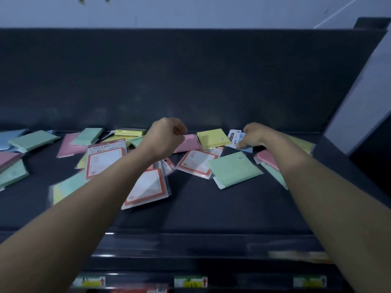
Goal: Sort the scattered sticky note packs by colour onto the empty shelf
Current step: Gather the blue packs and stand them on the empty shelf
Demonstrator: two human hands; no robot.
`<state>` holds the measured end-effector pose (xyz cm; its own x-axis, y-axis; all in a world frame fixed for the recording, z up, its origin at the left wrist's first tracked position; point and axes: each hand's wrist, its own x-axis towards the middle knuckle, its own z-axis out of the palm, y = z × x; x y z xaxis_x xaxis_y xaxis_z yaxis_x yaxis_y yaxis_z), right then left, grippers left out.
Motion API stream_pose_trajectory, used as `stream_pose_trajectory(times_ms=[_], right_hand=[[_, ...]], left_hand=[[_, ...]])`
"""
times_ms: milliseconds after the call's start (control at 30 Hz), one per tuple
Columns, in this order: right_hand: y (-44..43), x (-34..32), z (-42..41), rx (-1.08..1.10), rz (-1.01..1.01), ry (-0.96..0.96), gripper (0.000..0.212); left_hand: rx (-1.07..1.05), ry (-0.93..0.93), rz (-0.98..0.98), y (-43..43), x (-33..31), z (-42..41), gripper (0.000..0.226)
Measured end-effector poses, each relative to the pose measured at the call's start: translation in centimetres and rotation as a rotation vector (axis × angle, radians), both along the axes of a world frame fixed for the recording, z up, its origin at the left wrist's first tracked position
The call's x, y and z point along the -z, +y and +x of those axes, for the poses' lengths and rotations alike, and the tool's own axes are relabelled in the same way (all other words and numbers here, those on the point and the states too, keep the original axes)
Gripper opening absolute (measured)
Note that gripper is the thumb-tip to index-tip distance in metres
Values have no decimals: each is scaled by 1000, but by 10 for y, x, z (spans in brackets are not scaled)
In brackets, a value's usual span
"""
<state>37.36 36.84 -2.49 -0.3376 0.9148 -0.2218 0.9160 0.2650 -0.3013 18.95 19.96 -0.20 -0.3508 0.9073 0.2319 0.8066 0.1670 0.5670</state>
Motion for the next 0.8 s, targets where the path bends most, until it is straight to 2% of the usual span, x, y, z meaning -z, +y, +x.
stream_pose_trajectory(times_ms=[133, 267, 433, 467, 567, 667, 800], right_hand=[[8, 0, 1, 57, -15, -54, 60], [6, -13, 3, 125, 93, 41, 30], [-10, -44, -9, 107, 375, 268, 10], [-17, -49, -16, 80, 393, 333, 12], [-46, -63, -43, -58, 367, 492, 23], [-77, -69, -77, -216, 243, 559, 35], [-108, -60, -120, -348, 172, 651, 27]], left_hand=[[5, 2, -19, 8, 4, 5, 22], [12, 9, -17, 11, 4, 9, 21], [23, 4, 4, 2, 2, 7, 21], [19, 4, 10, -2, 1, 4, 20], [-19, 12, 30, -21, -5, -13, 20], [-89, -2, 30, -47, -8, -43, 17], [-210, -4, -7, -88, -8, -89, 17]])
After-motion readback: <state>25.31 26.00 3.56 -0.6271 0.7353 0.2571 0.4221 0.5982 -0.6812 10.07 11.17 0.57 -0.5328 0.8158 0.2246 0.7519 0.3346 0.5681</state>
